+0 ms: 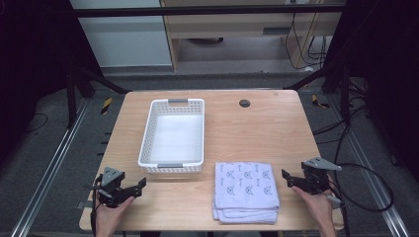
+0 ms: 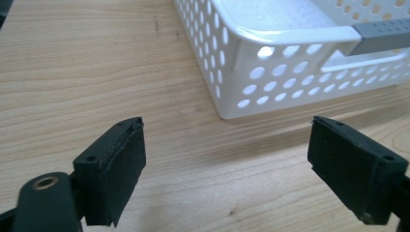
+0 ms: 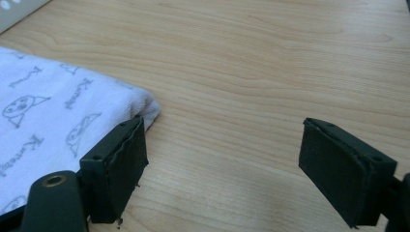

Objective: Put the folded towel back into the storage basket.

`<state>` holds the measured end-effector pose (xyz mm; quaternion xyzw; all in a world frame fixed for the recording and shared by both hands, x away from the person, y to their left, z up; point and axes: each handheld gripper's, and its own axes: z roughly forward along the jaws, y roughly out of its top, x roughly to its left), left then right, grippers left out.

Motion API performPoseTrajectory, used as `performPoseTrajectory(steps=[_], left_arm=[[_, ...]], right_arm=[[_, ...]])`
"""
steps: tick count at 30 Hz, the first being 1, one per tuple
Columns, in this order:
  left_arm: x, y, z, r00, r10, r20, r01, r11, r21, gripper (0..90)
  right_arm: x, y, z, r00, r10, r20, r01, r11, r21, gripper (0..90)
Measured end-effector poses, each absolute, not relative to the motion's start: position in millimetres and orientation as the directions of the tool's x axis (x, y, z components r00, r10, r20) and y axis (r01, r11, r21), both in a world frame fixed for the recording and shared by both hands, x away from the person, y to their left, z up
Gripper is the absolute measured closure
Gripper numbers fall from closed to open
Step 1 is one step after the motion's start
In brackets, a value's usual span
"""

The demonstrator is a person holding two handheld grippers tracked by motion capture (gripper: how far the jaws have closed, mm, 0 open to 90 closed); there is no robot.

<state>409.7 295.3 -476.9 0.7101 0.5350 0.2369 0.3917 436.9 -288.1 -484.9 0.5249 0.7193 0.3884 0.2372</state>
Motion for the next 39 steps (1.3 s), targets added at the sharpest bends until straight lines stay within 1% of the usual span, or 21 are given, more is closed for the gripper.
performPoseTrajectory(steps=[7, 15, 20, 23, 28, 31, 36, 39], left_arm=[[405.6, 285.2, -475.0, 0.35, 0.933, -0.077, 0.569, -0.147, 0.809, 11.4], [402.0, 276.0, -473.8, 0.384, 0.92, -0.08, 0.561, -0.164, 0.811, 12.6], [399.1, 269.6, -471.9, 0.413, 0.908, -0.074, 0.55, -0.183, 0.815, 13.6], [398.6, 267.0, -471.6, 0.423, 0.902, -0.084, 0.553, -0.183, 0.812, 14.6], [398.4, 257.4, -471.5, 0.446, 0.889, -0.107, 0.587, -0.2, 0.784, 15.3], [398.2, 252.9, -471.4, 0.456, 0.884, -0.106, 0.597, -0.216, 0.772, 16.4], [396.6, 246.9, -469.1, 0.462, 0.882, -0.09, 0.581, -0.225, 0.782, 17.5], [396.1, 245.1, -467.7, 0.465, 0.88, -0.097, 0.58, -0.22, 0.784, 17.6]], right_arm=[[436.3, -287.9, -484.1, -0.347, 0.936, 0.068, 0.565, 0.15, 0.812, 19.1], [434.9, -284.6, -482.3, -0.359, 0.931, 0.07, 0.566, 0.157, 0.81, 19.5], [433.8, -278.2, -477.9, -0.379, 0.924, 0.055, 0.548, 0.176, 0.818, 19.7], [433.2, -276.6, -476.2, -0.39, 0.919, 0.052, 0.538, 0.182, 0.823, 19.7], [432.0, -273.5, -472.9, -0.398, 0.915, 0.066, 0.534, 0.173, 0.828, 20.0], [432.1, -272.3, -471.1, -0.405, 0.913, 0.056, 0.526, 0.182, 0.831, 19.9], [431.8, -270.1, -466.6, -0.41, 0.91, 0.056, 0.519, 0.182, 0.835, 20.0], [432.1, -269.2, -464.6, -0.414, 0.909, 0.054, 0.511, 0.183, 0.84, 20.1]])
